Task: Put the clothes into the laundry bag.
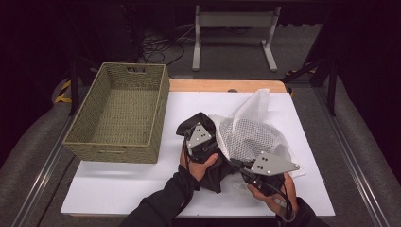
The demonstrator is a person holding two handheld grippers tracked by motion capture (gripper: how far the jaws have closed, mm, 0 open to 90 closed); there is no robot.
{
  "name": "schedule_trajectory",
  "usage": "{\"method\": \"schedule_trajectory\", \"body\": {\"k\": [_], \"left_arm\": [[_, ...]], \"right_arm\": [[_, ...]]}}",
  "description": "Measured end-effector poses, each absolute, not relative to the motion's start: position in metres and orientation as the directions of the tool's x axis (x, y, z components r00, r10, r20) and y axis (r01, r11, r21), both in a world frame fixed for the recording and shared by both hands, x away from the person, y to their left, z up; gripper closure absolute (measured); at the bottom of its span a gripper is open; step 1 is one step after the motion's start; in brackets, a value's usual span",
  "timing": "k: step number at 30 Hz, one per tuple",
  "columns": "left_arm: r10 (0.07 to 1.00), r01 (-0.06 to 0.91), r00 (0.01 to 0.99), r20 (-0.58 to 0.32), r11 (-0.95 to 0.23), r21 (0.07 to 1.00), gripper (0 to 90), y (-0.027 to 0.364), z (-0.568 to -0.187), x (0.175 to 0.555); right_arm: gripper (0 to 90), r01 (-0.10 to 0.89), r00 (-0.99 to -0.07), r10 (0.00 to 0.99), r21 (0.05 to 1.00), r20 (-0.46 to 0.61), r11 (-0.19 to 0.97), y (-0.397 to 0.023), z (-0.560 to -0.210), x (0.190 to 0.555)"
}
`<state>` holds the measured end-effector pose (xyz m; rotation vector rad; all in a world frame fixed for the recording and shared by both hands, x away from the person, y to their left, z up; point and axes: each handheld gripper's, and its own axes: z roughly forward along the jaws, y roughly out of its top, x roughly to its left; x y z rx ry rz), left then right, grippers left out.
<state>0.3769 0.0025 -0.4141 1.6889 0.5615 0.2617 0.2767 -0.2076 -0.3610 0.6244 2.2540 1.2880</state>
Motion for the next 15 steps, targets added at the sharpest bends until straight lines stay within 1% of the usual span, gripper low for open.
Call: {"method": "schedule_trajectory", "body": {"k": [1, 3, 5, 6, 7, 8, 10, 11, 14, 15], "left_arm": [[0.48, 0.209, 0.868, -0.124, -0.128, 0.969, 77.6, 0.008, -0.414, 0.373], [0.442, 0.188, 0.893, -0.085, -0.195, 0.962, 66.4, 0.016, -0.413, 0.366], [0.381, 0.17, 0.923, -0.044, -0.304, 0.937, 55.4, 0.028, -0.412, 0.357], [0.344, 0.176, 0.937, -0.058, -0.322, 0.93, 41.1, 0.035, -0.413, 0.352], [0.329, 0.169, 0.943, -0.041, -0.37, 0.914, 25.9, 0.042, -0.413, 0.348], [0.342, 0.178, 0.939, -0.03, -0.41, 0.895, 24.3, 0.049, -0.413, 0.344], [0.376, 0.174, 0.926, -0.005, -0.418, 0.892, 18.5, 0.067, -0.414, 0.339], [0.389, 0.164, 0.921, 0.018, -0.428, 0.889, 18.7, 0.074, -0.413, 0.338], [0.431, 0.121, 0.896, 0.108, -0.472, 0.873, 12.1, 0.081, -0.402, 0.345], [0.431, 0.121, 0.896, 0.108, -0.472, 0.873, 9.2, 0.081, -0.402, 0.345]], "right_arm": [[89.5, 0.171, -0.793, 0.591, 0.876, -0.15, 0.451, -0.211, -0.365, 0.277], [89.5, 0.186, -0.79, 0.598, 0.875, -0.138, 0.448, -0.218, -0.368, 0.277], [89.5, 0.187, -0.789, 0.6, 0.881, -0.129, 0.435, -0.224, -0.368, 0.275], [89.5, 0.187, -0.794, 0.594, 0.88, -0.126, 0.437, -0.224, -0.368, 0.273], [89.5, 0.183, -0.794, 0.593, 0.878, -0.134, 0.443, -0.224, -0.368, 0.271], [89.5, 0.179, -0.796, 0.59, 0.879, -0.135, 0.442, -0.224, -0.369, 0.268], [89.5, 0.173, -0.805, 0.578, 0.88, -0.132, 0.442, -0.223, -0.369, 0.263], [89.5, 0.166, -0.808, 0.572, 0.879, -0.138, 0.446, -0.223, -0.368, 0.259], [89.5, 0.158, -0.813, 0.562, 0.872, -0.152, 0.464, -0.222, -0.369, 0.252], [89.5, 0.151, -0.81, 0.561, 0.865, -0.169, 0.479, -0.221, -0.371, 0.252]]}}
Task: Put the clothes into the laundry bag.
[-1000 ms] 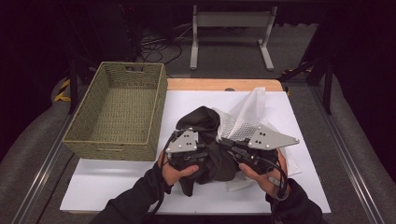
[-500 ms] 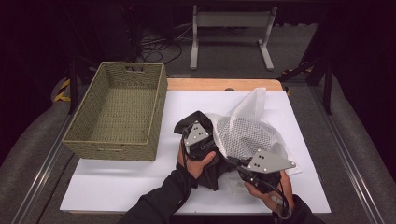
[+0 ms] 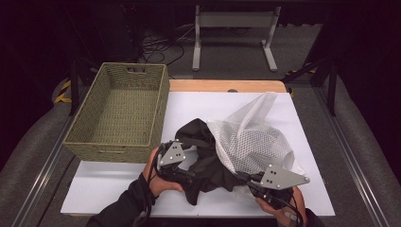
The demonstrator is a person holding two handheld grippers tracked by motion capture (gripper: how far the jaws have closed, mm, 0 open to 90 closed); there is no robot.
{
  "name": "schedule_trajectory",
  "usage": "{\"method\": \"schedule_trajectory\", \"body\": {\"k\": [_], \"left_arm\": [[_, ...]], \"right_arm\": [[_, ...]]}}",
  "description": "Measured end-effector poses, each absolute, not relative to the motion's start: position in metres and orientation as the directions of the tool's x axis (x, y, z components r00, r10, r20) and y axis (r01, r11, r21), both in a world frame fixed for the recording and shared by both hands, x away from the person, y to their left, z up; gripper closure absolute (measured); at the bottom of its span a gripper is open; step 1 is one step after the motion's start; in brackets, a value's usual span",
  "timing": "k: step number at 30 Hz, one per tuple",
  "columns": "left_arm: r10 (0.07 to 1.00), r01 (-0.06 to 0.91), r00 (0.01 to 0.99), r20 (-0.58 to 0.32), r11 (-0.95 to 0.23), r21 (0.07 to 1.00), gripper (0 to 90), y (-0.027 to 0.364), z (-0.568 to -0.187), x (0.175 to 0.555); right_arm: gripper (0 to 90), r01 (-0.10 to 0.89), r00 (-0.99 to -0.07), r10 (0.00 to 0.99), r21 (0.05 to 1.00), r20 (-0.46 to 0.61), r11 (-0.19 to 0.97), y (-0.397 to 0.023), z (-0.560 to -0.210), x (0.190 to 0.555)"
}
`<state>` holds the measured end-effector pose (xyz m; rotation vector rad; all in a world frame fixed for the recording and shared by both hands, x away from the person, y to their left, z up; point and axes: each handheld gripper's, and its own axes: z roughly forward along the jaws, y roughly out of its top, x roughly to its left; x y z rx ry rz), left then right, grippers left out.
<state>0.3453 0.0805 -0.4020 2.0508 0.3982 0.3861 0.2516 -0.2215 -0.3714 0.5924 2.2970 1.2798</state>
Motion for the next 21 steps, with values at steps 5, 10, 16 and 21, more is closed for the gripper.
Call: {"method": "schedule_trajectory", "body": {"k": [5, 10, 16, 21], "left_arm": [[0.423, 0.105, 0.886, 0.189, -0.581, 0.807, 2.3, 0.059, -0.411, 0.372], [0.345, 0.123, 0.933, 0.107, -0.583, 0.803, 3.7, 0.028, -0.421, 0.391], [0.289, 0.113, 0.956, 0.06, -0.547, 0.829, 65.9, 0.009, -0.428, 0.393], [0.387, 0.142, 0.919, 0.075, -0.504, 0.852, 71.3, 0.026, -0.418, 0.382]], "right_arm": [[89.4, 0.121, -0.784, 0.56, 0.819, -0.267, 0.56, -0.222, -0.385, 0.254], [89.3, 0.161, -0.772, 0.586, 0.817, -0.246, 0.554, -0.23, -0.391, 0.266], [89.3, 0.206, -0.718, 0.645, 0.806, -0.26, 0.554, -0.246, -0.4, 0.281], [89.3, 0.22, -0.722, 0.659, 0.834, -0.21, 0.507, -0.249, -0.396, 0.294]]}}
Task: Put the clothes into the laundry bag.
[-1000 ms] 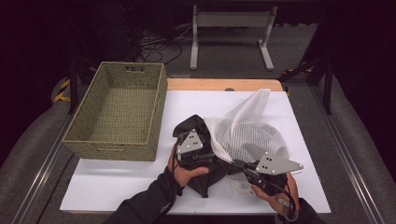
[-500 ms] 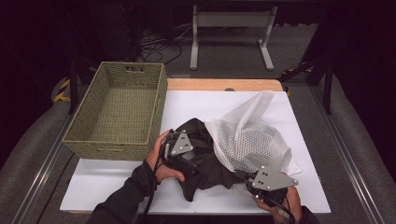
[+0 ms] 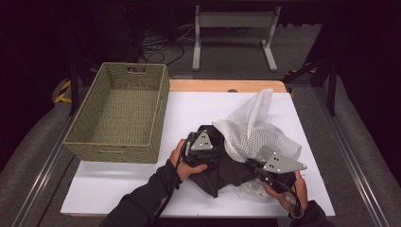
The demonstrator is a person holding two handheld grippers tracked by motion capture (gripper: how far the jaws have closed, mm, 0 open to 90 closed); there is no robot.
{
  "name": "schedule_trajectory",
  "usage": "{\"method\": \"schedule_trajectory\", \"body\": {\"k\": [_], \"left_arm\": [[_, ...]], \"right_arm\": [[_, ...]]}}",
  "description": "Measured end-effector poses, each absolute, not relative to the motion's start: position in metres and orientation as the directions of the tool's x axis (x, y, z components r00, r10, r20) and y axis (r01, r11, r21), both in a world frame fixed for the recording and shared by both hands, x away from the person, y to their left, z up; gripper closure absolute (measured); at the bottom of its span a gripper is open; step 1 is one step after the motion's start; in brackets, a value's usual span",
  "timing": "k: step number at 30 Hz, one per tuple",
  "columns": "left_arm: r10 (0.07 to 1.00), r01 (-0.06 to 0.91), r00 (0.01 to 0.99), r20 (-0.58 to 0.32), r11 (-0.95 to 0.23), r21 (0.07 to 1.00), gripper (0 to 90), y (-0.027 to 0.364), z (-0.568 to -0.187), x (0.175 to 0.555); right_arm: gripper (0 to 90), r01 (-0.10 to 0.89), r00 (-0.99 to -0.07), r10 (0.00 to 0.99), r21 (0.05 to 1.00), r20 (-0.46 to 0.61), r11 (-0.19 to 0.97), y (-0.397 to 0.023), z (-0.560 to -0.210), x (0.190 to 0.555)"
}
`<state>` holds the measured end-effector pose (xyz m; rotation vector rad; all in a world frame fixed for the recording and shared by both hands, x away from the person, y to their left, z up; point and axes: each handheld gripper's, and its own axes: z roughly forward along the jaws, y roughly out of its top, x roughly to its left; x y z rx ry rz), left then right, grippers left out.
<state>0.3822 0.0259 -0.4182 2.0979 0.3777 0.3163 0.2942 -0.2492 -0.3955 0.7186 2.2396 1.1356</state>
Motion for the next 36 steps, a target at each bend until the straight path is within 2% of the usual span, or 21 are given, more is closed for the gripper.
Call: {"method": "schedule_trajectory", "body": {"k": [2, 5, 10, 15, 21, 24, 26, 28, 31, 36], "left_arm": [[0.429, 0.137, 0.896, 0.11, -0.504, 0.853, 71.9, 0.044, -0.41, 0.373], [0.503, 0.167, 0.857, 0.11, -0.473, 0.865, 72.4, 0.075, -0.403, 0.36], [0.616, 0.187, 0.777, 0.131, -0.424, 0.886, 73.0, 0.119, -0.392, 0.335], [0.583, 0.145, 0.791, 0.186, -0.474, 0.869, 71.4, 0.129, -0.392, 0.31], [0.501, 0.051, 0.808, 0.311, -0.585, 0.81, 69.1, 0.082, -0.404, 0.304], [0.519, 0.08, 0.805, 0.285, -0.572, 0.817, 69.0, 0.058, -0.407, 0.314], [0.563, 0.115, 0.783, 0.266, -0.55, 0.827, 69.2, 0.045, -0.41, 0.324], [0.63, 0.183, 0.758, 0.166, -0.45, 0.874, 69.4, 0.041, -0.413, 0.341], [0.688, 0.238, 0.724, 0.058, -0.328, 0.914, 69.0, 0.045, -0.42, 0.357], [0.689, 0.212, 0.723, 0.054, -0.295, 0.932, 67.7, 0.045, -0.423, 0.364]], "right_arm": [[89.4, 0.171, -0.745, 0.626, 0.841, -0.23, 0.513, -0.234, -0.385, 0.297], [89.4, 0.106, -0.78, 0.571, 0.845, -0.257, 0.524, -0.205, -0.374, 0.3], [89.4, 0.05, -0.829, 0.495, 0.847, -0.261, 0.53, -0.164, -0.367, 0.304], [89.4, 0.032, -0.836, 0.479, 0.846, -0.269, 0.532, -0.144, -0.357, 0.307], [89.5, 0.082, -0.842, 0.509, 0.889, -0.18, 0.45, -0.15, -0.351, 0.309], [89.4, 0.055, -0.85, 0.499, 0.913, -0.17, 0.403, -0.156, -0.339, 0.302], [89.4, 0.04, -0.855, 0.487, 0.914, -0.177, 0.403, -0.158, -0.332, 0.297], [89.4, 0.02, -0.868, 0.453, 0.899, -0.202, 0.438, -0.156, -0.331, 0.287], [89.3, 0.047, -0.867, 0.453, 0.871, -0.207, 0.488, -0.163, -0.342, 0.279], [89.3, 0.109, -0.844, 0.499, 0.85, -0.195, 0.516, -0.18, -0.365, 0.286]]}}
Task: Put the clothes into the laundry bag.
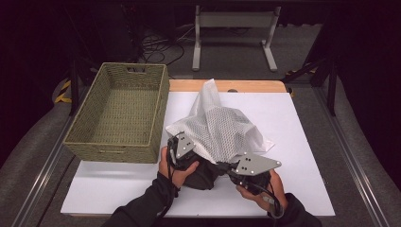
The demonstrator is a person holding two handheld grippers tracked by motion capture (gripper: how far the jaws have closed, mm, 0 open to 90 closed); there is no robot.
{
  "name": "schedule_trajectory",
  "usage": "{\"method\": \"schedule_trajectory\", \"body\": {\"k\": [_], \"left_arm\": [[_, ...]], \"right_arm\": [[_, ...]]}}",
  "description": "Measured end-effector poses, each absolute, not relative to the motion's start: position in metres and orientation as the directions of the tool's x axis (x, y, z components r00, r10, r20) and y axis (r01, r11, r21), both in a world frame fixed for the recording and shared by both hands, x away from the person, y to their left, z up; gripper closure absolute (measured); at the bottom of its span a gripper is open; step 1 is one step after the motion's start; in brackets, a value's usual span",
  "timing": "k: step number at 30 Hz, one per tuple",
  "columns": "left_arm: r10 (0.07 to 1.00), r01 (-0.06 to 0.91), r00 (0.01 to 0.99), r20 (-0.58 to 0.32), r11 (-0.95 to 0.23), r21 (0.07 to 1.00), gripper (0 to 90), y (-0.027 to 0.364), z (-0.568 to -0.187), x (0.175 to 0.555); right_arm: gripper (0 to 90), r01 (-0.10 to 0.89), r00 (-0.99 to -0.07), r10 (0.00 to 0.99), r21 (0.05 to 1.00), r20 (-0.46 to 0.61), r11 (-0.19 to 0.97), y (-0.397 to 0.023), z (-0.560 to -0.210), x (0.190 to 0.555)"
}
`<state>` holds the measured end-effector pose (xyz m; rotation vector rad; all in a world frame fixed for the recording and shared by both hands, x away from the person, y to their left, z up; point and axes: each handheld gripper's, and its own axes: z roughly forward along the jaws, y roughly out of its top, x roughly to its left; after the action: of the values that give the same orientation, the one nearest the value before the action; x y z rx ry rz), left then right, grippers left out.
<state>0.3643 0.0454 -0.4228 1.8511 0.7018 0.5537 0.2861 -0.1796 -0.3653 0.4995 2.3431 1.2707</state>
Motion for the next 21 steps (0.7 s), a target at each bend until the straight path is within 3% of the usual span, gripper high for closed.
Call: {"method": "schedule_trajectory", "body": {"k": [2, 5, 10, 16, 21], "left_arm": [[0.668, 0.213, 0.744, 0.034, -0.286, 0.934, 62.5, 0.049, -0.423, 0.366], [0.628, 0.199, 0.778, 0.019, -0.276, 0.94, 44.8, 0.061, -0.42, 0.364], [0.571, 0.174, 0.82, 0.036, -0.31, 0.935, 26.3, 0.088, -0.416, 0.346], [0.509, 0.163, 0.859, 0.057, -0.377, 0.912, 28.4, 0.117, -0.412, 0.315], [0.44, 0.165, 0.895, 0.079, -0.489, 0.856, 22.2, 0.104, -0.43, 0.3]], "right_arm": [[89.3, 0.127, -0.833, 0.52, 0.849, -0.19, 0.514, -0.184, -0.371, 0.29], [89.3, 0.139, -0.819, 0.541, 0.848, -0.193, 0.512, -0.186, -0.377, 0.296], [89.4, 0.168, -0.813, 0.554, 0.84, -0.178, 0.516, -0.189, -0.387, 0.303], [89.4, 0.162, -0.801, 0.573, 0.859, -0.173, 0.486, -0.194, -0.384, 0.302], [89.3, 0.163, -0.802, 0.568, 0.846, -0.187, 0.508, -0.19, -0.387, 0.301]]}}
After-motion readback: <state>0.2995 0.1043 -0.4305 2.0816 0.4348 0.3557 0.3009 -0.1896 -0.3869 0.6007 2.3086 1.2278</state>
